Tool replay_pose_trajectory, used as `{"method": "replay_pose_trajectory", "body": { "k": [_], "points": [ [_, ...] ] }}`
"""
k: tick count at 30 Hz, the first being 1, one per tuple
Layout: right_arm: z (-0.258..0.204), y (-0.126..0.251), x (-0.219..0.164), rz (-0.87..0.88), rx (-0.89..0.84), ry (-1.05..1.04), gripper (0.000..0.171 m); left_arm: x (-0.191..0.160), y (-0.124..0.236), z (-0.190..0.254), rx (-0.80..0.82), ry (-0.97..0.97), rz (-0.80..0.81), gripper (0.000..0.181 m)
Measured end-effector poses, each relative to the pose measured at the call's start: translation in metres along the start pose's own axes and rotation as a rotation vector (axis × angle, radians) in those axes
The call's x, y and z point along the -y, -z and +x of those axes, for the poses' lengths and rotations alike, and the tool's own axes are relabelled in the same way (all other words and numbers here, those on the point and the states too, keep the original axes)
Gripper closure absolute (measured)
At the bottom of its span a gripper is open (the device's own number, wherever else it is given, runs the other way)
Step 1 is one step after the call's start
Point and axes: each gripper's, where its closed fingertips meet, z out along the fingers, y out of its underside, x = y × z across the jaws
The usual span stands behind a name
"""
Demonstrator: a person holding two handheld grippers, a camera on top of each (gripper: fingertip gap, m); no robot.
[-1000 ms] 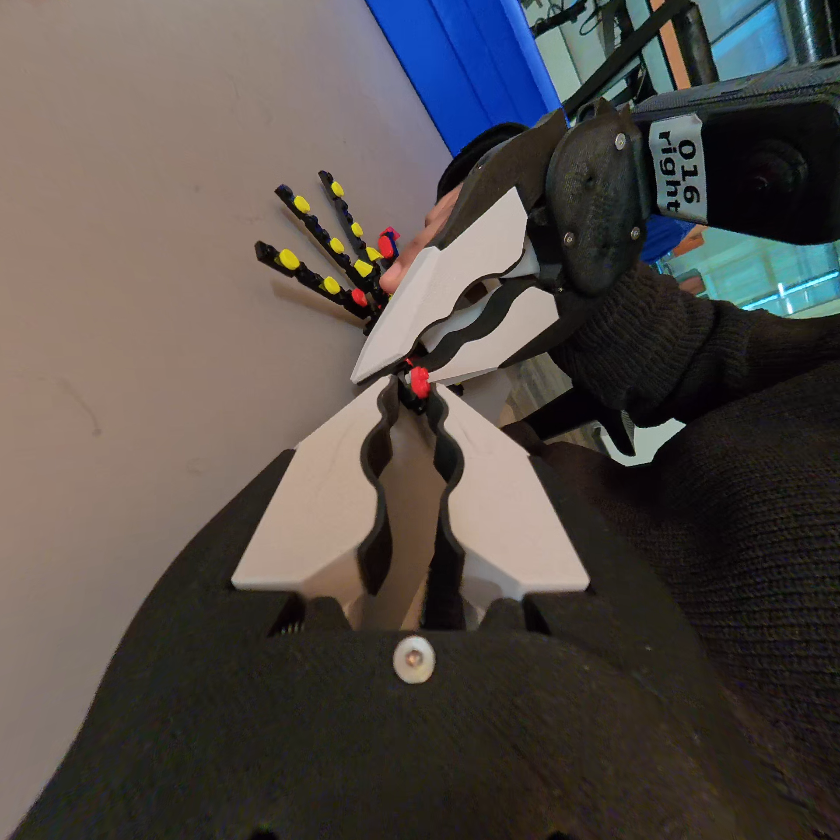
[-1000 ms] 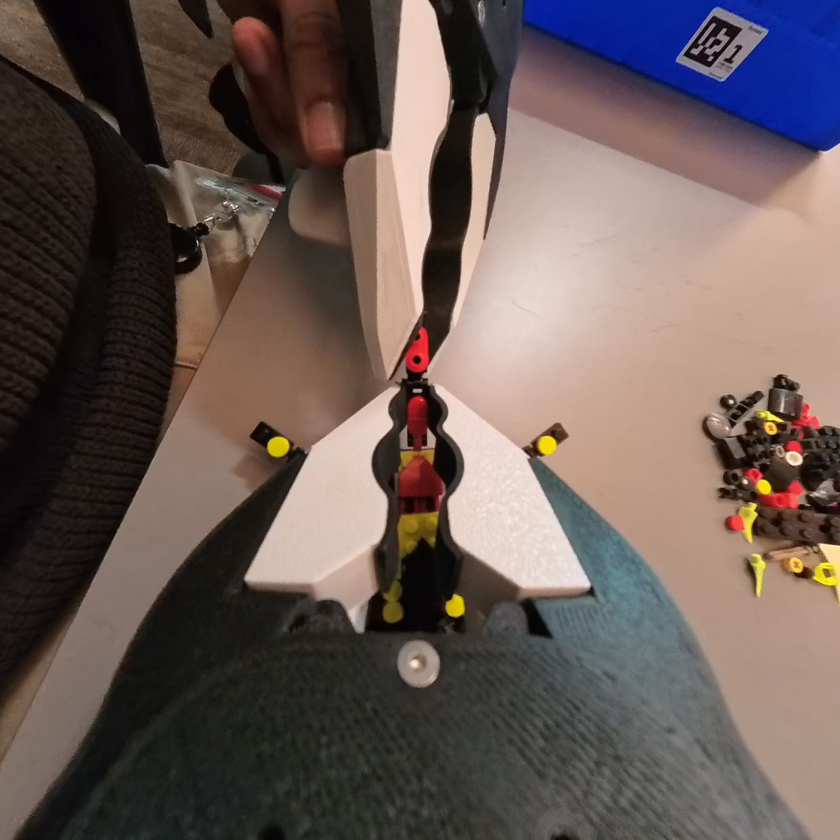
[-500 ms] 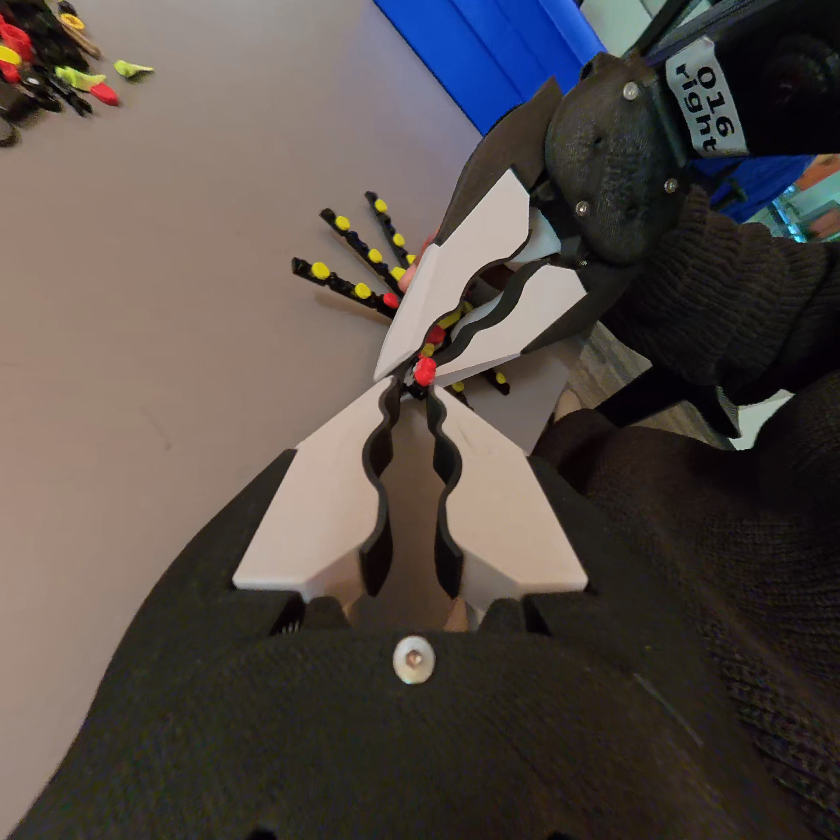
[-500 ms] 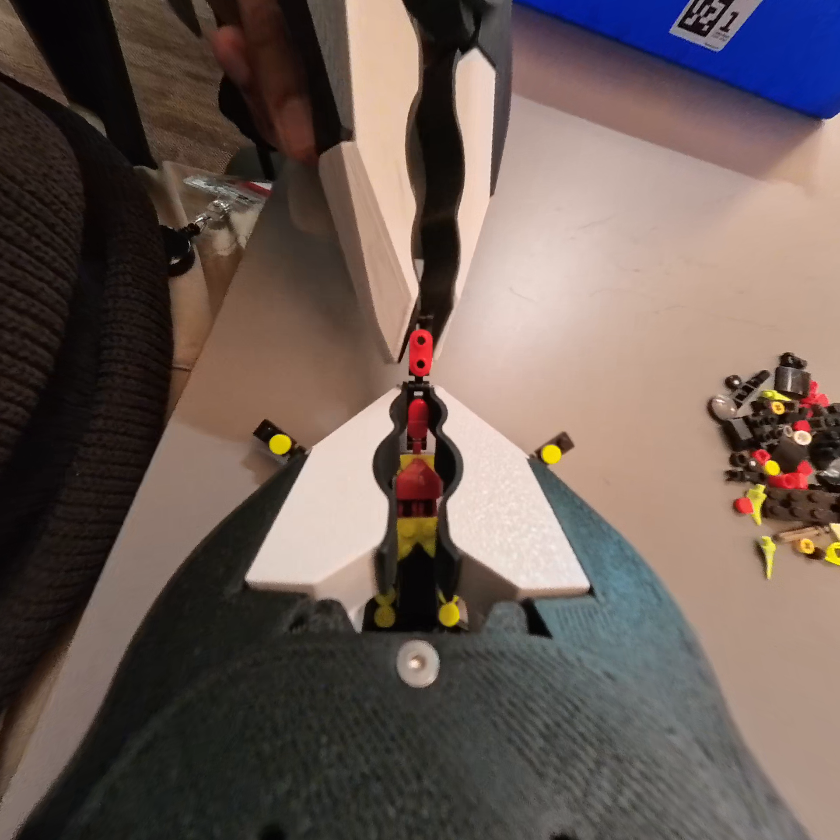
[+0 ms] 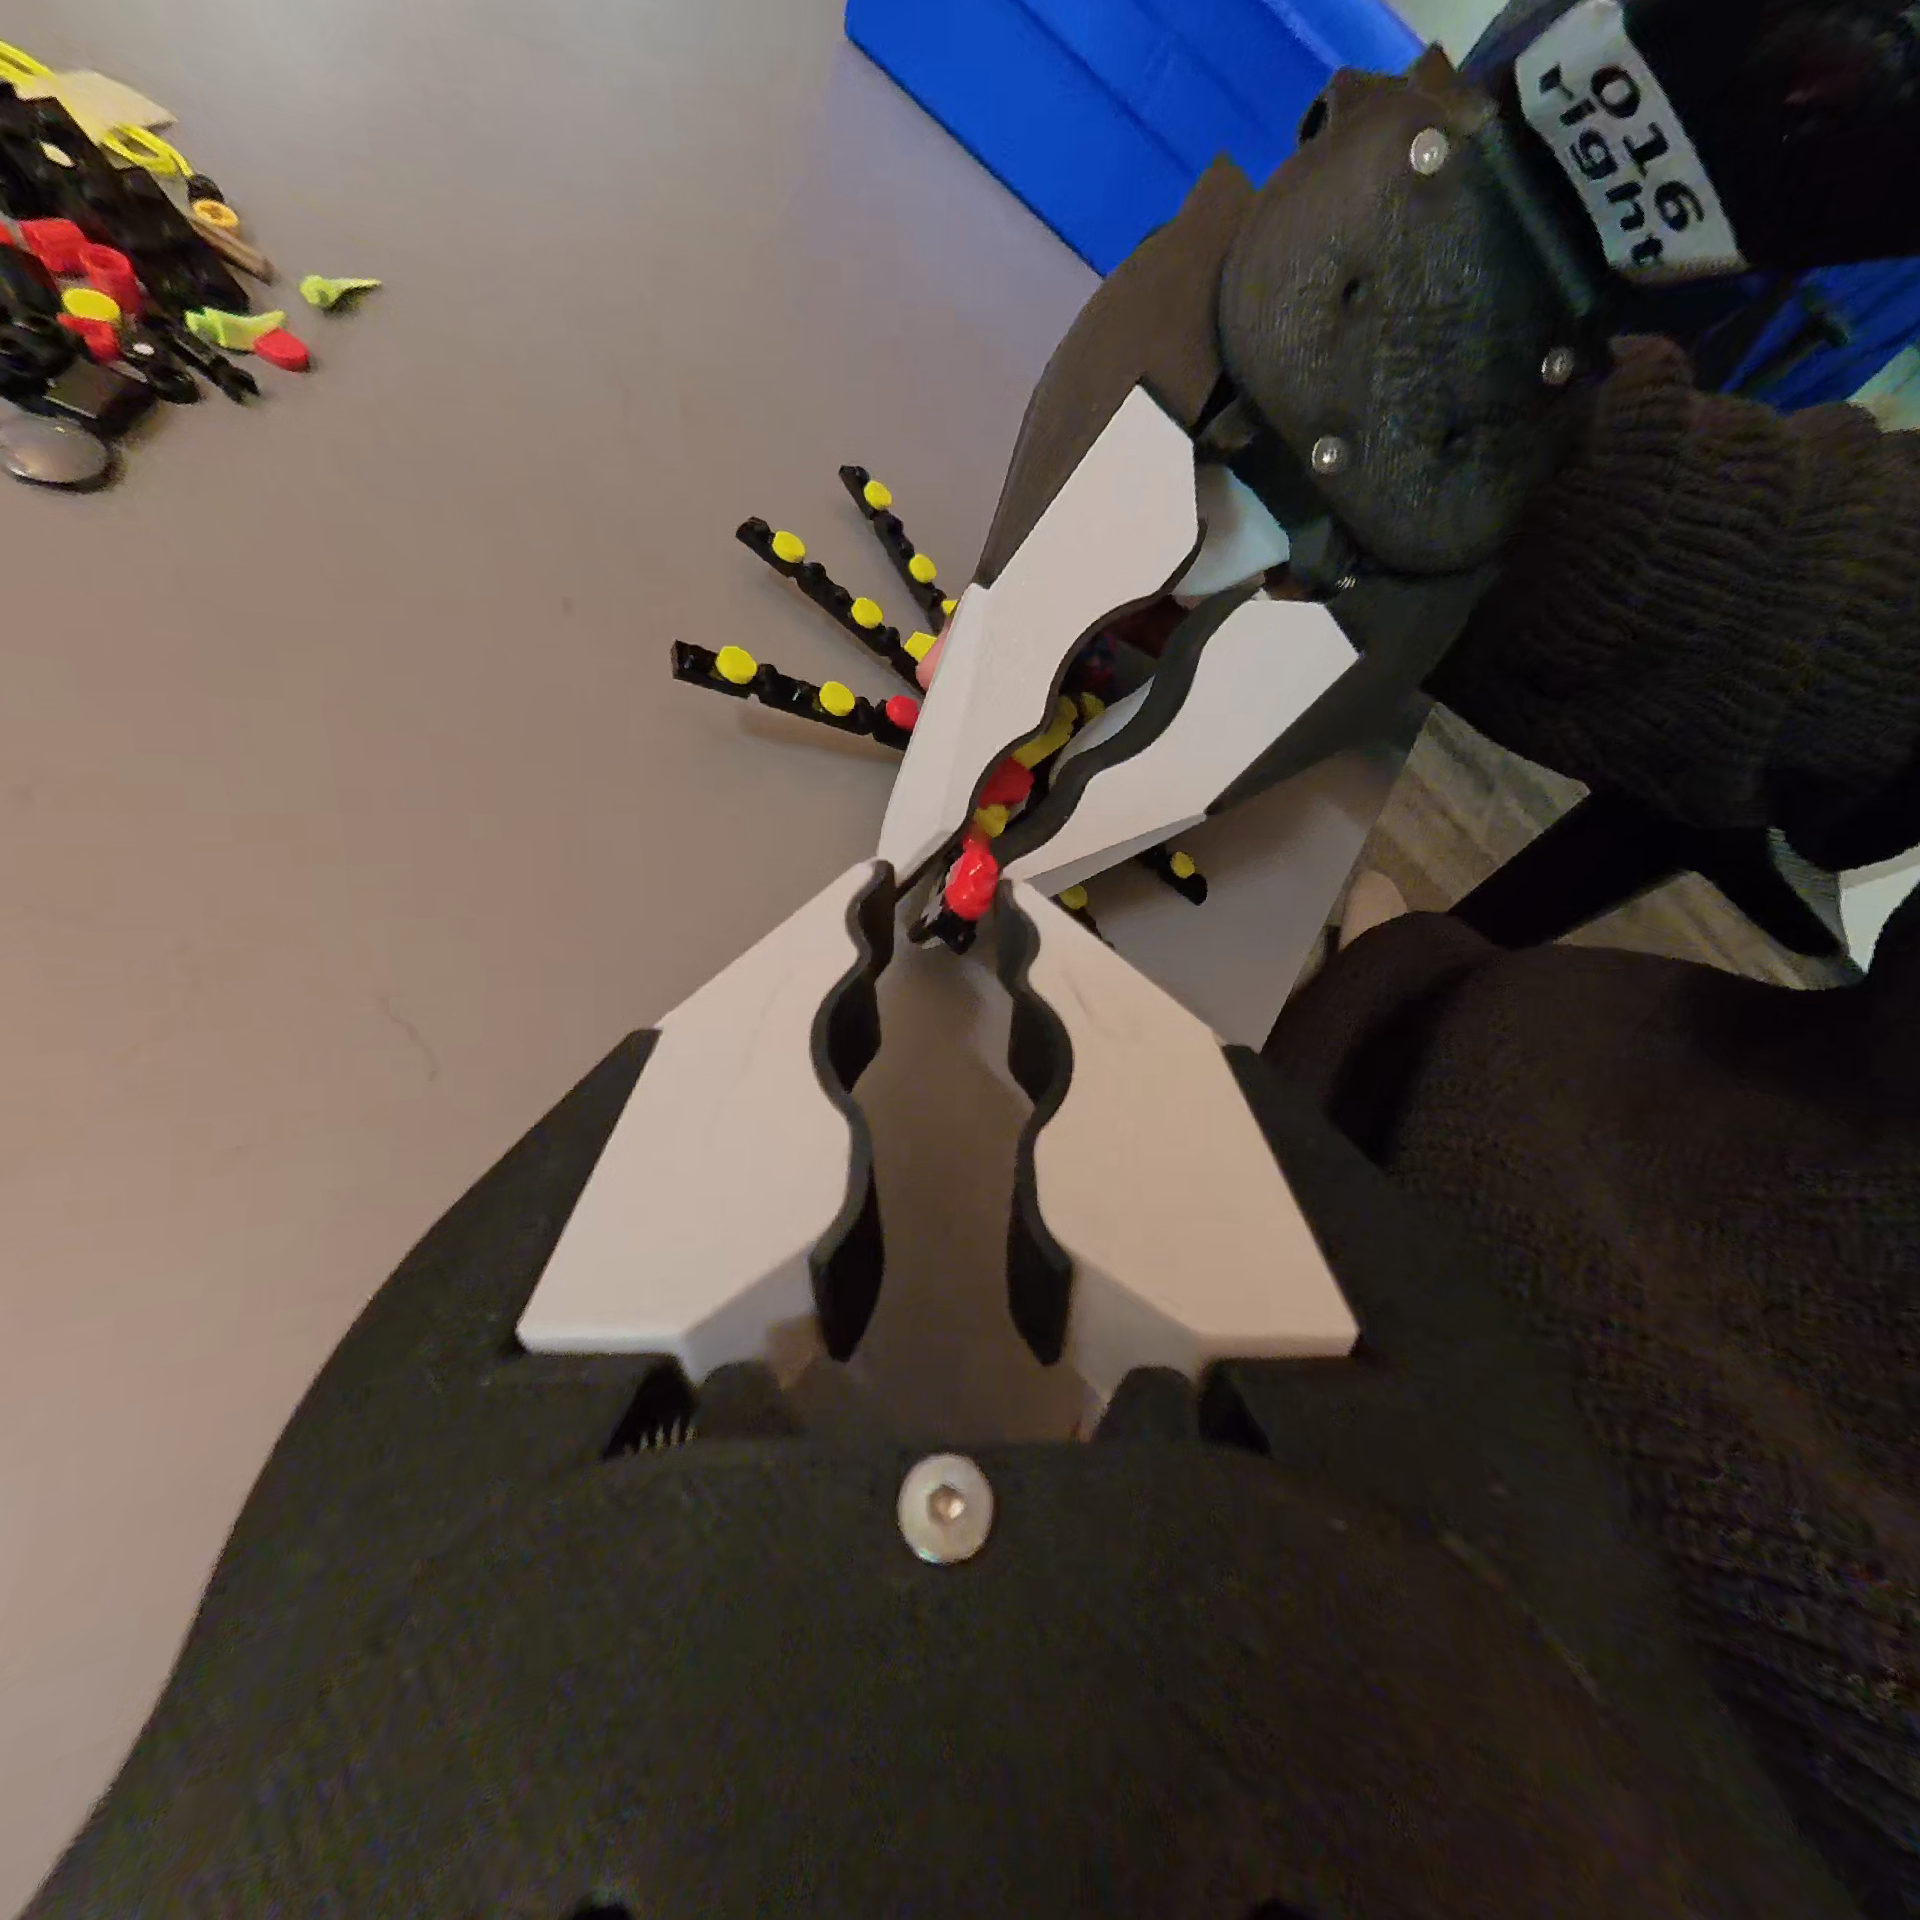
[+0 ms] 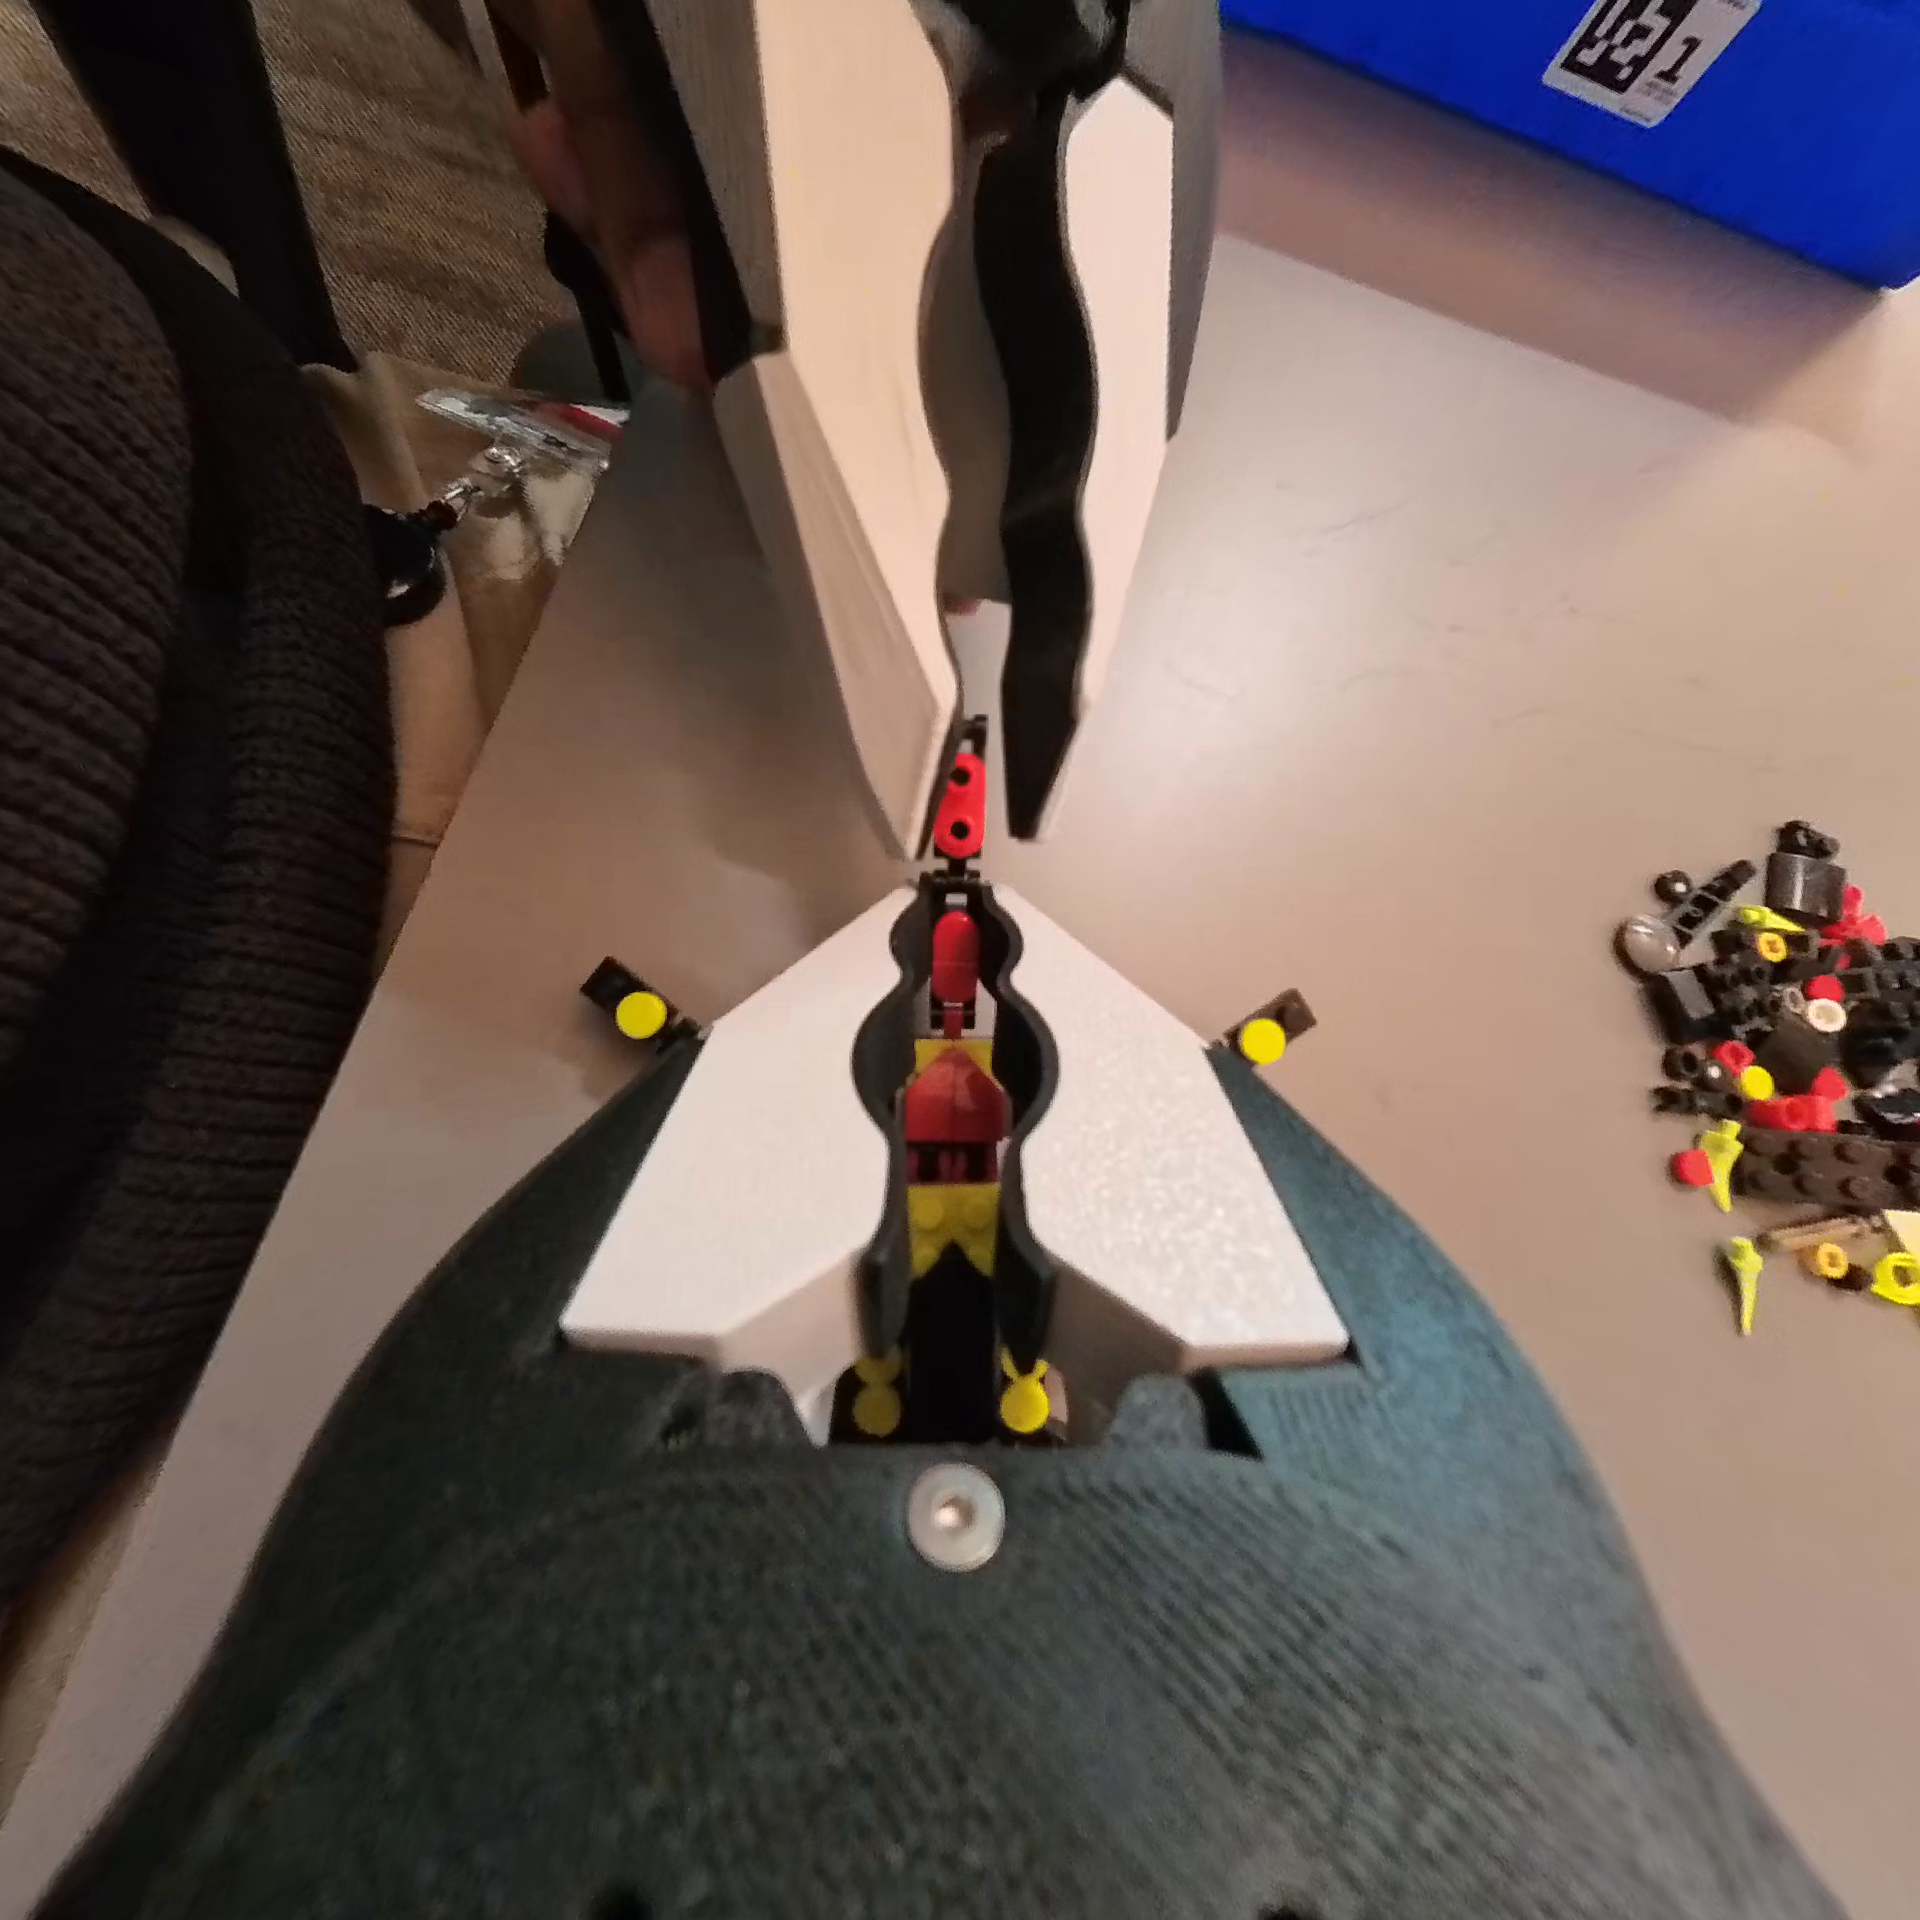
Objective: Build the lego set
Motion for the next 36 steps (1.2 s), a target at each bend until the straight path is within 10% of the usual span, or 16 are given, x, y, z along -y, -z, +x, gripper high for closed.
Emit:
{"method": "replay_pose_trajectory", "body": {
  "k": [36],
  "points": [
    [0.035, 0.015, -0.032, -0.131, -0.168, 0.031, 0.164, 0.017, 0.019, -0.013, -0.025, 0.223, 0.098, 0.174]
  ]
}}
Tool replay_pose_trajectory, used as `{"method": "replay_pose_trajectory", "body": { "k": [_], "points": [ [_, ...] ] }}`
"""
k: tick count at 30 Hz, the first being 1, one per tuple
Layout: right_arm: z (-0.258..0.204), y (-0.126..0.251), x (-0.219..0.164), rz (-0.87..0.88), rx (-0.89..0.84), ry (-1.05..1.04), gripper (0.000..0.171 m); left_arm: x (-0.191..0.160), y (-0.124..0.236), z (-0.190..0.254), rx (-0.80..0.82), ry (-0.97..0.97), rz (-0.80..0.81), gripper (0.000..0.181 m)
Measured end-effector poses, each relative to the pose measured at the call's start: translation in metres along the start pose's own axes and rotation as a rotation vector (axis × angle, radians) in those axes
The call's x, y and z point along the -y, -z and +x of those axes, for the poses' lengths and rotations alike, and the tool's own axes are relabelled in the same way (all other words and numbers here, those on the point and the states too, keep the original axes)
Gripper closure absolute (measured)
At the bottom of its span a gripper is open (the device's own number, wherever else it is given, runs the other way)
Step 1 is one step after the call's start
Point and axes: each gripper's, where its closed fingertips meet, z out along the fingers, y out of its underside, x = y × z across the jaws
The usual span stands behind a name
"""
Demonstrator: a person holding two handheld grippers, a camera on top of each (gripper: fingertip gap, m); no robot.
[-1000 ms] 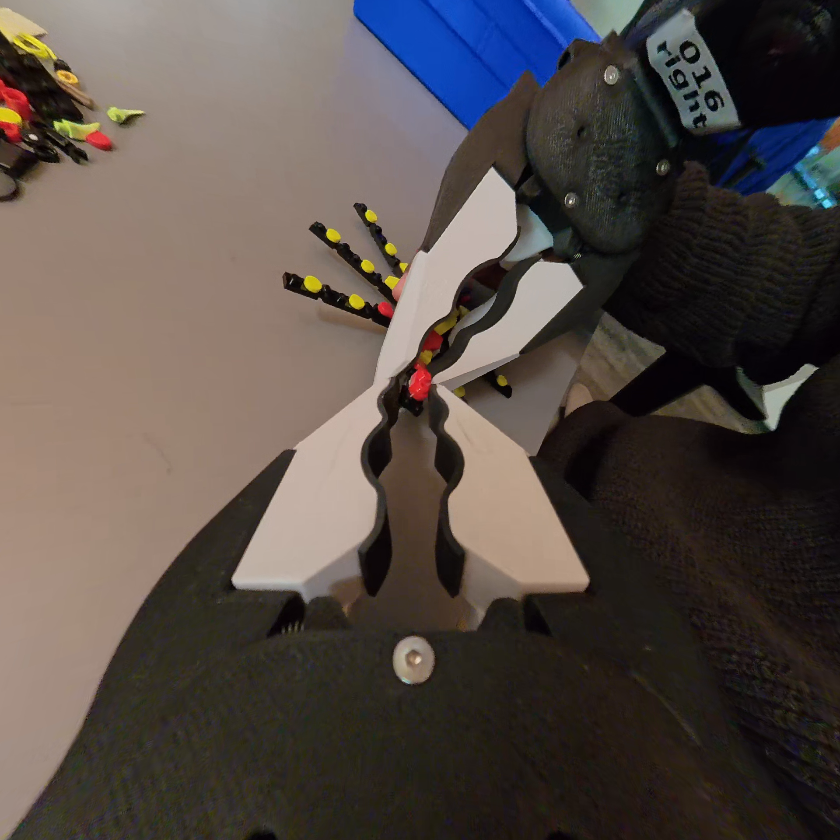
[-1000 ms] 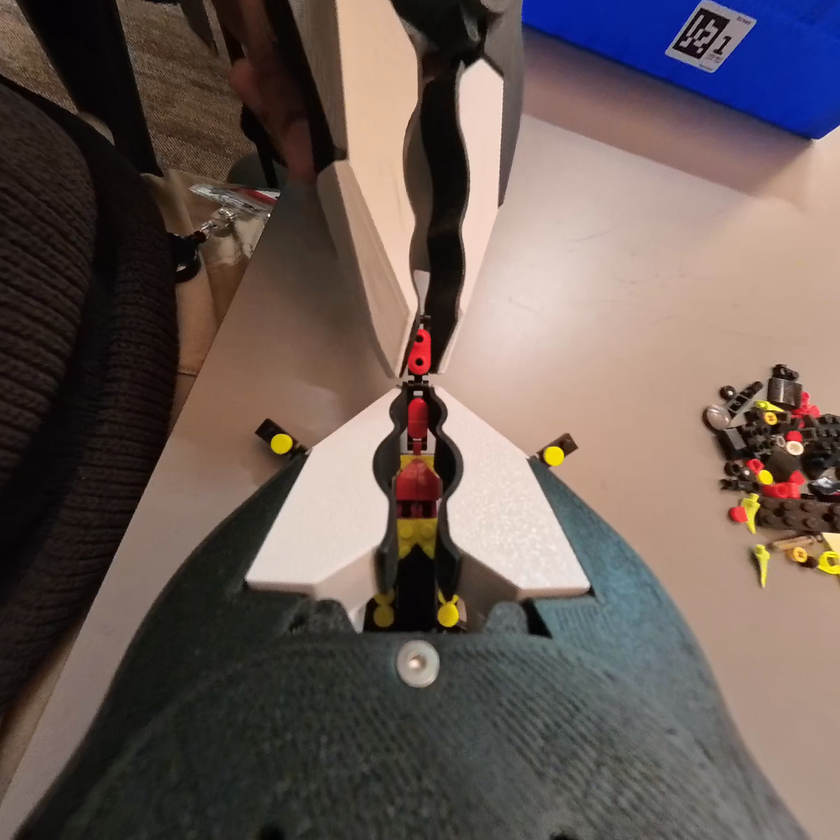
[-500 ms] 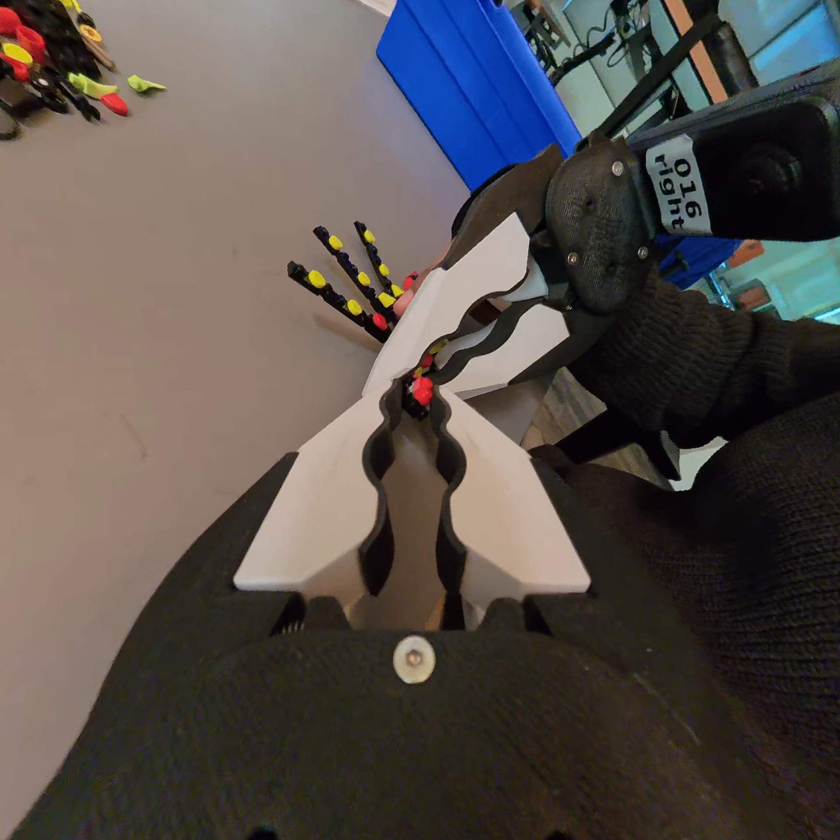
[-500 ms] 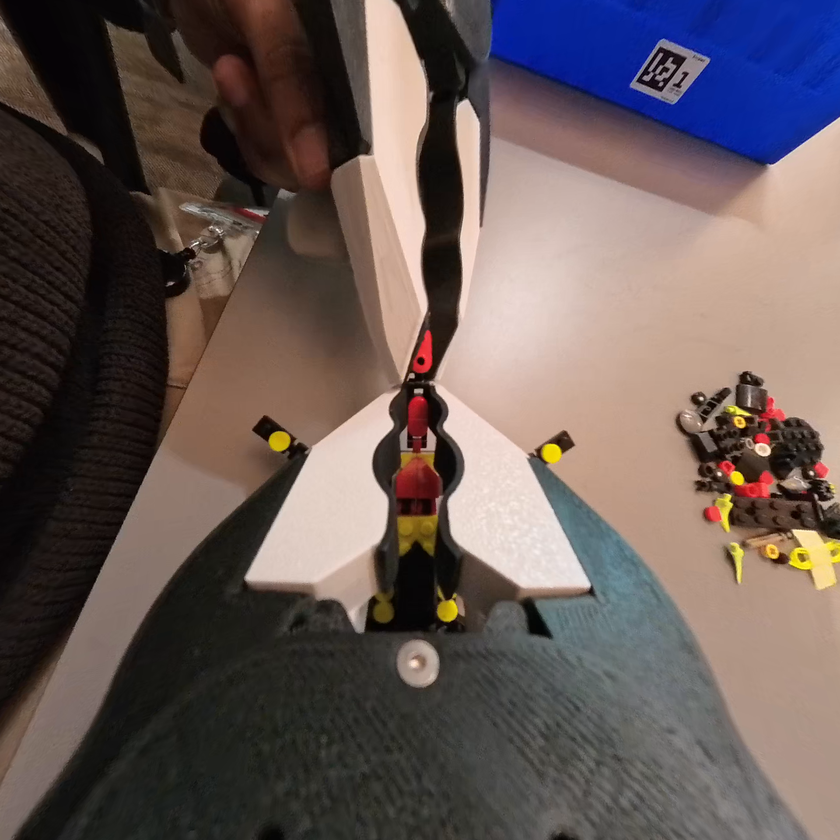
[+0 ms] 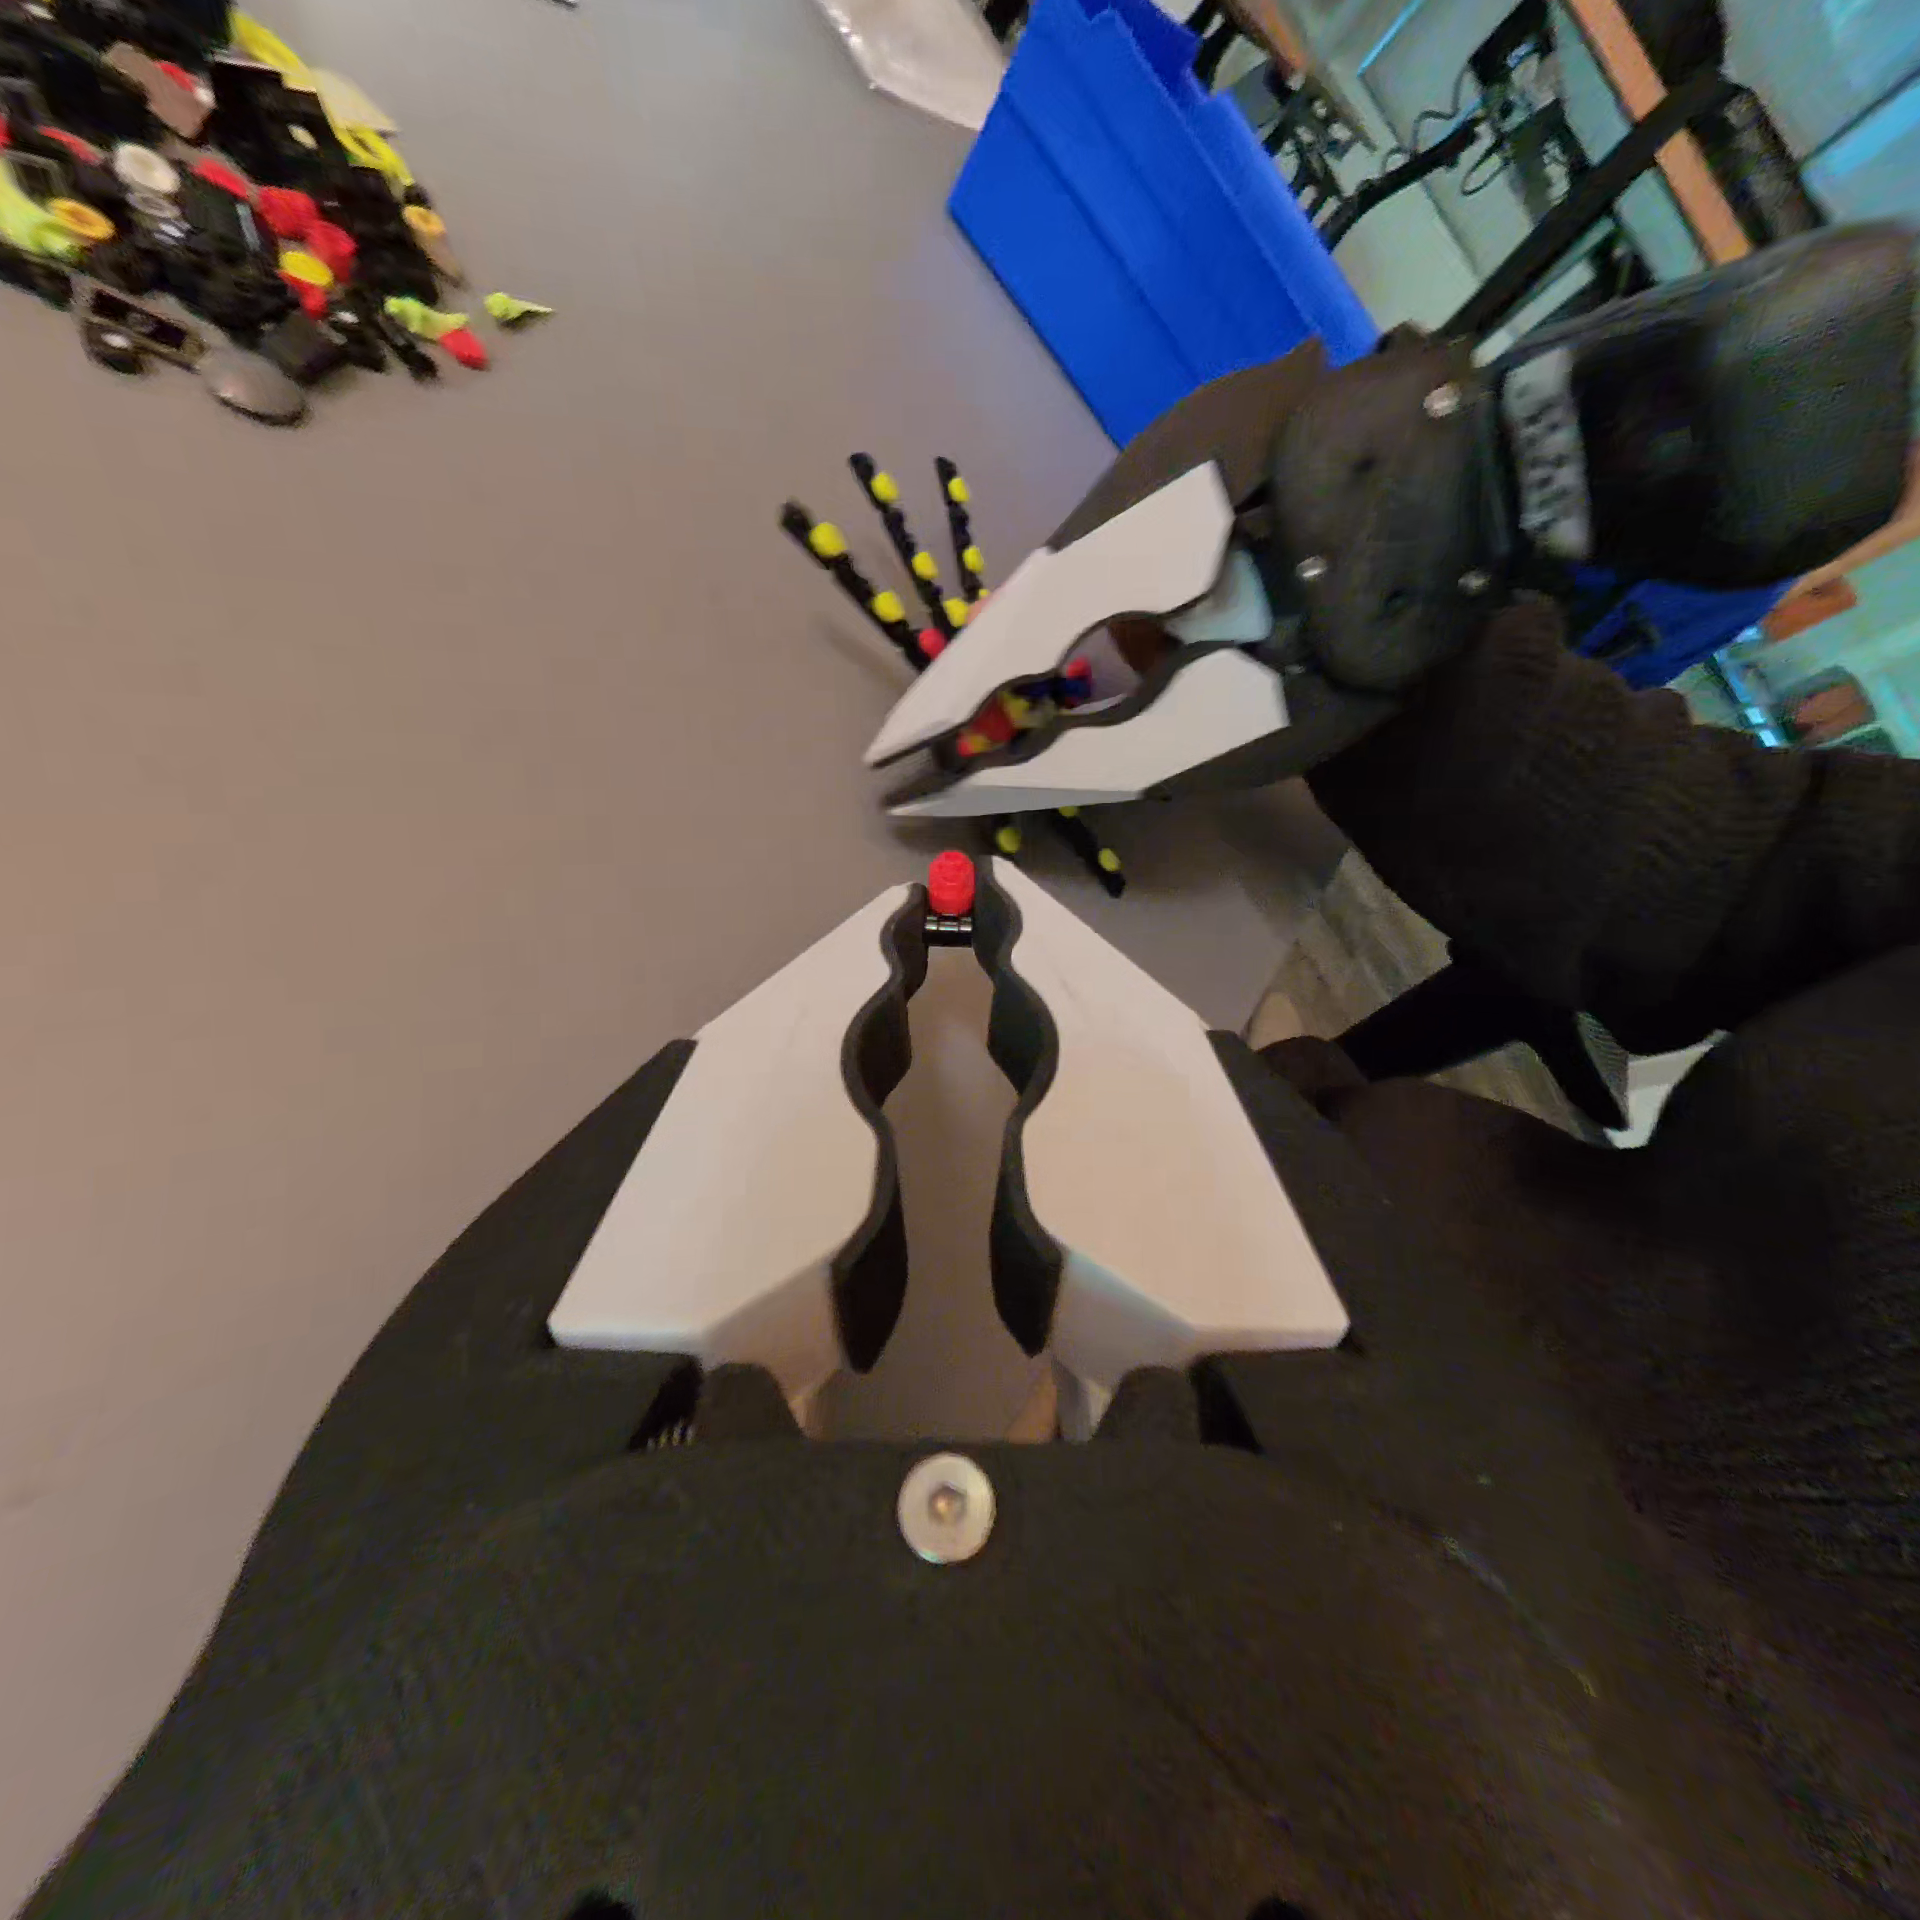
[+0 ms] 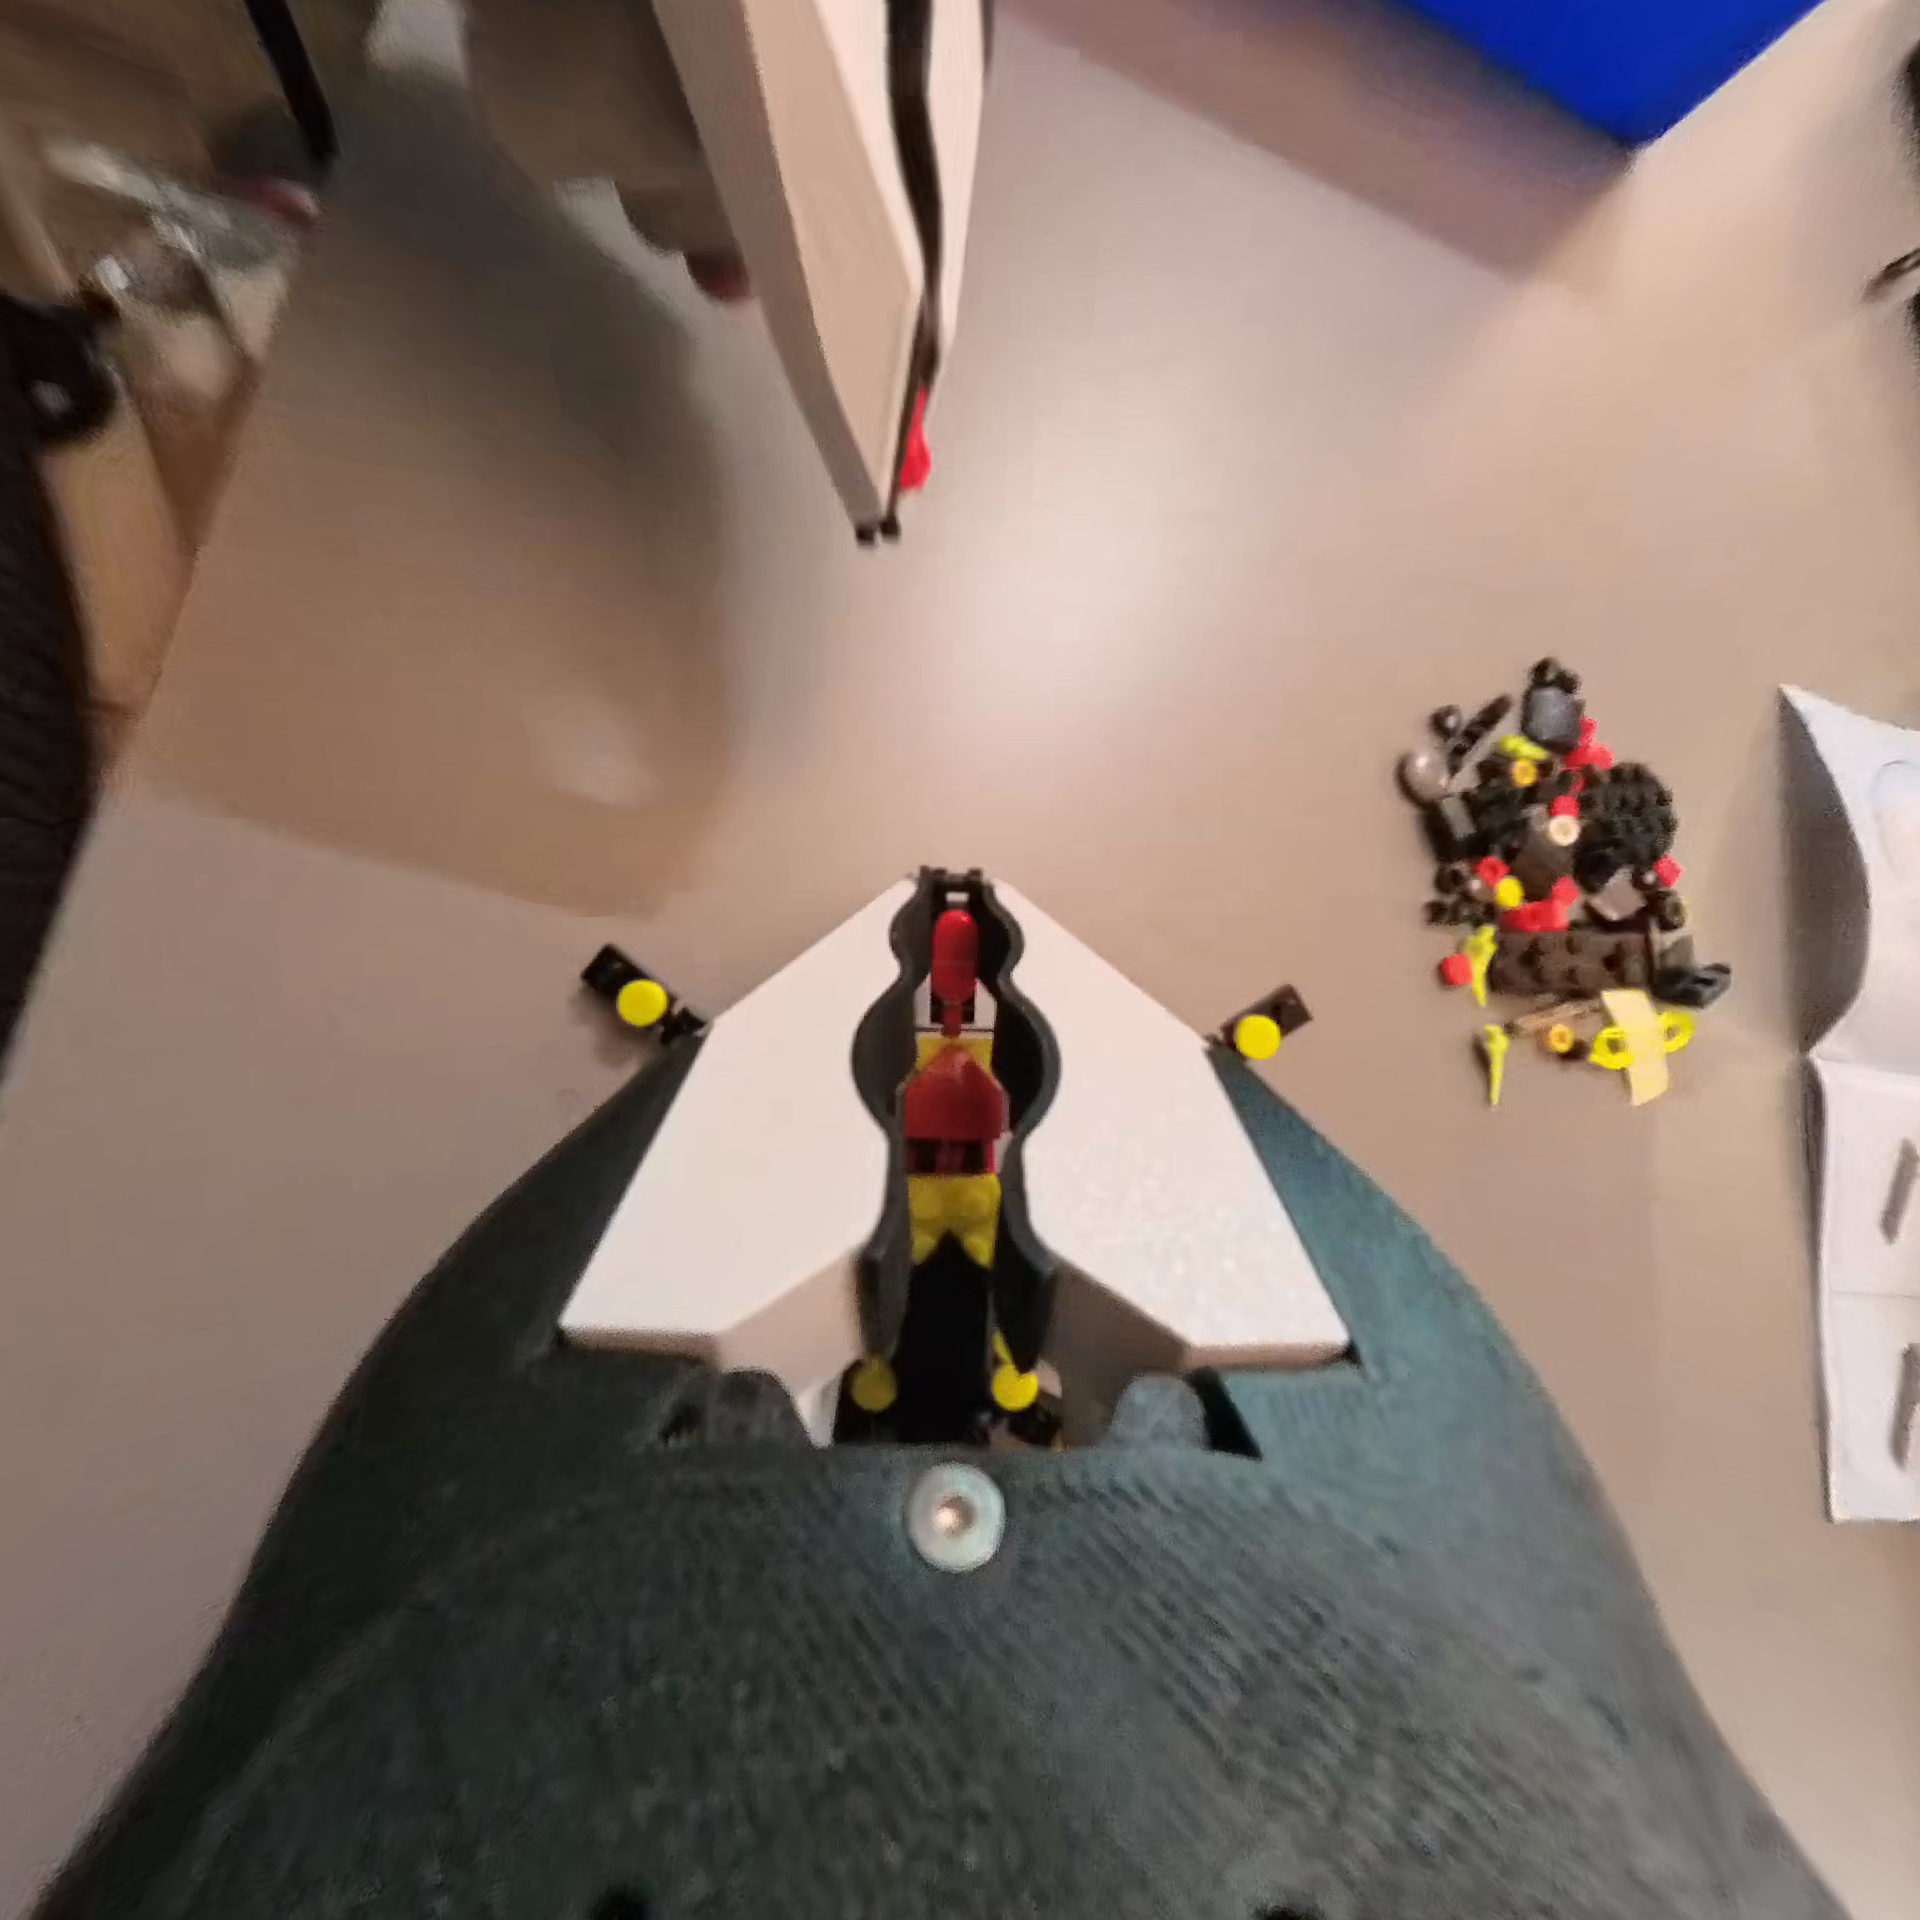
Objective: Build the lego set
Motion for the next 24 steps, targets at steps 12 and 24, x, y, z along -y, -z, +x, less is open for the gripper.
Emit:
{"method": "replay_pose_trajectory", "body": {
  "k": [12, 24],
  "points": [
    [0.011, -0.001, -0.007, 0.03, 0.01, -0.103, 0.164, 0.002, -0.004, 0.005, -0.047, 0.009, 0.037, 0.175],
    [0.026, 0.018, 0.013, 0.189, -0.05, -0.249, 0.132, 0.019, -0.011, 0.002, -0.068, -0.086, 0.084, 0.175]
  ]
}}
